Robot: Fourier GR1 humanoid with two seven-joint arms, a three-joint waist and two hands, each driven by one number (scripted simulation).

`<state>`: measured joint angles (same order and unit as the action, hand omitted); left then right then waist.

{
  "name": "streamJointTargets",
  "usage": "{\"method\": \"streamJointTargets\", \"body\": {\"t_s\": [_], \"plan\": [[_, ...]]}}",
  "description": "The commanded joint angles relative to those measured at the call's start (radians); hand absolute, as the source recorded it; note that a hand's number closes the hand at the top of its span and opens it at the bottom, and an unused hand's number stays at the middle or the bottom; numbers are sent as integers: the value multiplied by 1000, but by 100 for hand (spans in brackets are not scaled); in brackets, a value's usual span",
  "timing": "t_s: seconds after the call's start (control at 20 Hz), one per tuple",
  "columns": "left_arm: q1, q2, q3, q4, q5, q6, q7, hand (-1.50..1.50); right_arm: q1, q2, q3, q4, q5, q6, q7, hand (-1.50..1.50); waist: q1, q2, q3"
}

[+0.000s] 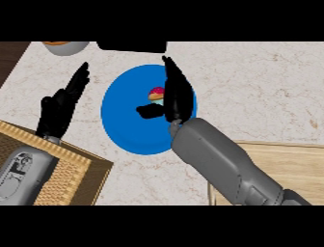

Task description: Pick the cupcake from the tray and place it in the plate

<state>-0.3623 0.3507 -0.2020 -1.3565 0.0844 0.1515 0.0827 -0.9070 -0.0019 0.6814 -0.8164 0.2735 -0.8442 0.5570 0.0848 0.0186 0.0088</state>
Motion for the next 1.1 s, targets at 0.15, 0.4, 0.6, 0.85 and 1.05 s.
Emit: {"method": "streamJointTargets", "body": {"t_s": [0.15,0.4,0.6,0.85,1.05], "plan": [[45,-18,28,4,1,31,-20,0,117,2,-65,-62,-74,-235,-120,-150,-62,-13,-8],[74,-6,74,34,23,24,-44,0,234,-89,-139,-274,-60,-173,-124,-150,-101,-22,-9],[66,-22,70,27,11,26,-29,0,379,-166,-155,-430,-58,-110,-163,-150,-95,-20,-9],[145,-23,43,-72,-14,59,-19,0,591,-294,-181,-624,-135,-20,-269,-150,-92,-22,-8],[112,-6,65,-94,-5,17,35,0,694,-331,-225,-716,-152,35,-311,-150,-90,-21,-9]]}}
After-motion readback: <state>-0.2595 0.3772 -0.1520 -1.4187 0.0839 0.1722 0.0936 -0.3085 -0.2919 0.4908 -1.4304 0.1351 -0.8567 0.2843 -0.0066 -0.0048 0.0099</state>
